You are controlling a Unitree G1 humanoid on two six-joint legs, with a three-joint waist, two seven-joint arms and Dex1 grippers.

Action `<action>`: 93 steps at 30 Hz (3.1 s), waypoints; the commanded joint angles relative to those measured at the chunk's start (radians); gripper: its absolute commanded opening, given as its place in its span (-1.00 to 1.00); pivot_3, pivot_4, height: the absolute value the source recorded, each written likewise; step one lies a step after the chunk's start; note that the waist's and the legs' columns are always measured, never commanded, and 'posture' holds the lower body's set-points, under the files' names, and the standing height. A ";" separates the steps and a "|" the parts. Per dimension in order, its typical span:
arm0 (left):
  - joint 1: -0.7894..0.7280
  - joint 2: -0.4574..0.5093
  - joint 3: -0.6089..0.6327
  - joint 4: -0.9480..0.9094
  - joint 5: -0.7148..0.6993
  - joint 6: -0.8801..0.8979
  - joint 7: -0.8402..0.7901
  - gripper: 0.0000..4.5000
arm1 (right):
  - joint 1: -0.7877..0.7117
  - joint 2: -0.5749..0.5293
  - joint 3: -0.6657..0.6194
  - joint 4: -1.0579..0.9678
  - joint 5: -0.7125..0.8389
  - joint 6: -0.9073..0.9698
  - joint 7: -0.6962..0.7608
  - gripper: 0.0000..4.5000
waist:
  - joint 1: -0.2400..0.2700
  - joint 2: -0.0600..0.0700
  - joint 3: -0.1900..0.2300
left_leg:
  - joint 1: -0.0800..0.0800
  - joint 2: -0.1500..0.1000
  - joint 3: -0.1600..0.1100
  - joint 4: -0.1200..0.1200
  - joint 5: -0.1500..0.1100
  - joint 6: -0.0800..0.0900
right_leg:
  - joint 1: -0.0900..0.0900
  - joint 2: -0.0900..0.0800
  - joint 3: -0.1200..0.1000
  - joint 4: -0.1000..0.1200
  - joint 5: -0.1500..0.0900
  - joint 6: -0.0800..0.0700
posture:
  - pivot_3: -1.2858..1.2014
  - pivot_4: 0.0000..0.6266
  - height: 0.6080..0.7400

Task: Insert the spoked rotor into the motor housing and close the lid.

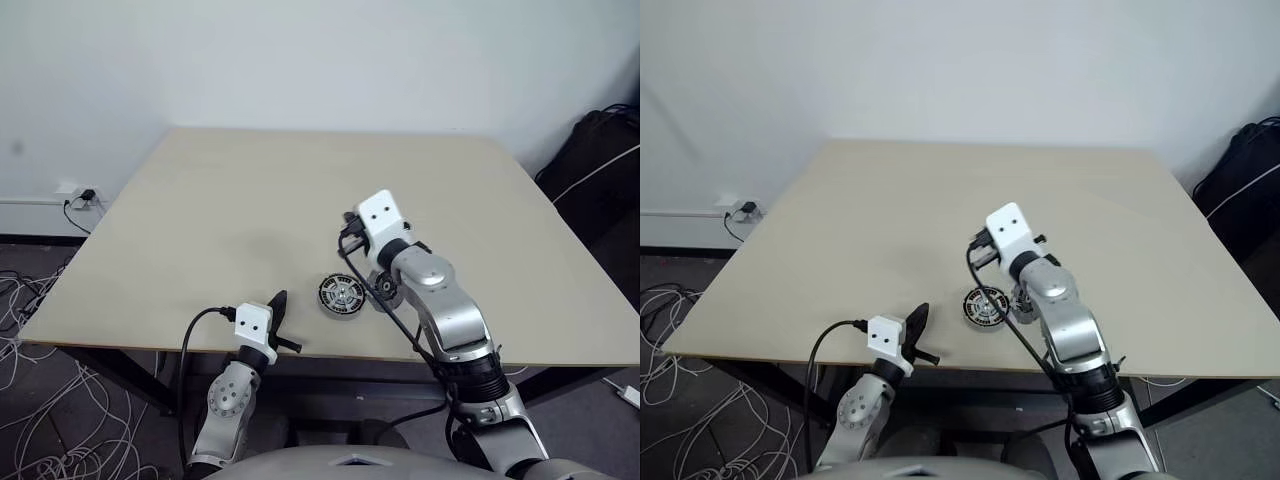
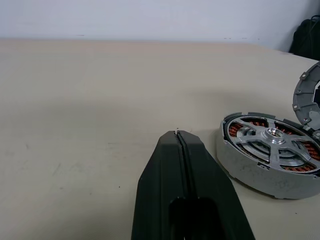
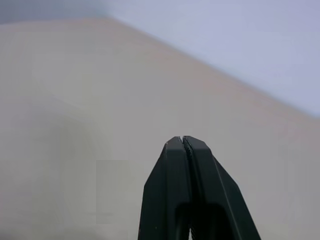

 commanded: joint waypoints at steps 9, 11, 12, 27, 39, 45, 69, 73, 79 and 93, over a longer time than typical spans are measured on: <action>-0.008 0.038 -0.024 -0.032 0.018 -0.009 -0.025 -1.00 | 0.252 -0.055 -0.181 -0.124 -0.132 -0.009 -0.209 -0.99 | -0.002 0.005 -0.002 | 0.000 0.001 0.000 -0.002 0.000 0.000 | -0.001 0.000 0.001 0.000 -0.001 -0.001 | 0.03 -1.00 1.00; -0.015 0.050 -0.029 -0.026 0.026 -0.015 -0.033 -1.00 | 0.329 -0.055 -0.167 -0.145 -0.148 -0.009 -0.211 -0.99 | -0.003 0.007 -0.003 | 0.000 0.001 0.000 -0.002 0.000 0.000 | -0.001 0.000 0.001 0.000 -0.001 -0.002 | 0.03 -1.00 1.00; -0.017 0.054 -0.031 -0.023 0.026 -0.018 -0.037 -1.00 | 0.358 -0.051 -0.163 -0.153 -0.151 -0.008 -0.209 -0.99 | -0.003 0.007 -0.003 | 0.001 0.001 0.000 -0.002 0.000 0.000 | 0.000 0.000 0.001 0.000 -0.001 -0.002 | 0.03 -1.00 1.00; -0.045 0.107 -0.052 0.014 0.001 -0.033 -0.137 -1.00 | 0.473 -0.038 -0.032 -0.317 0.194 0.120 0.176 -0.99 | -0.008 0.007 -0.002 | 0.001 0.002 0.000 0.000 0.000 0.000 | 0.001 0.001 0.000 0.000 -0.001 -0.001 | 0.03 -1.00 1.00; -0.024 0.092 -0.048 0.006 -0.010 -0.046 -0.130 -1.00 | 0.358 0.009 0.021 -0.106 0.213 0.024 0.150 -0.99 | -0.008 0.006 -0.001 | 0.001 0.002 0.000 0.000 0.000 0.000 | 0.001 0.001 0.001 0.000 -0.001 0.000 | 0.03 -1.00 1.00; -0.001 0.095 -0.043 -0.043 -0.014 -0.024 -0.124 -1.00 | 0.379 -0.040 0.004 -0.137 0.293 -0.025 0.254 -0.99 | -0.005 0.006 -0.001 | 0.001 0.002 0.000 0.000 0.000 0.000 | 0.001 0.000 0.001 0.000 -0.001 -0.001 | 0.03 -1.00 1.00; -0.016 0.090 -0.027 -0.007 -0.021 -0.024 -0.125 -1.00 | 0.310 0.028 -0.078 0.009 0.268 -0.160 0.041 -0.99 | -0.003 0.005 0.001 | 0.000 0.002 0.002 -0.003 0.000 0.000 | -0.002 -0.001 0.001 0.000 0.000 -0.002 | 0.03 -1.00 1.00; -0.011 0.089 -0.024 -0.011 -0.021 -0.024 -0.121 -1.00 | 0.295 0.036 -0.063 0.044 0.268 -0.165 0.058 -0.99 | -0.003 0.005 0.001 | 0.001 0.002 0.002 -0.003 0.000 0.000 | -0.001 -0.002 0.000 0.000 0.000 -0.002 | 0.03 -1.00 1.00; -0.014 0.085 -0.022 -0.004 -0.019 -0.028 -0.119 -1.00 | 0.285 0.044 -0.017 0.102 0.262 -0.157 0.092 -0.99 | -0.005 0.005 0.001 | 0.001 0.002 0.002 -0.003 0.000 0.000 | -0.001 -0.001 0.000 0.000 0.000 -0.002 | 0.03 -1.00 1.00; -0.003 0.091 -0.015 -0.016 -0.020 -0.031 -0.121 -1.00 | 0.276 0.064 0.069 0.234 0.204 -0.153 0.103 -0.99 | -0.012 0.005 -0.002 | 0.002 0.002 0.002 -0.003 0.000 0.000 | 0.000 -0.001 0.000 0.000 0.000 -0.001 | 0.03 -1.00 1.00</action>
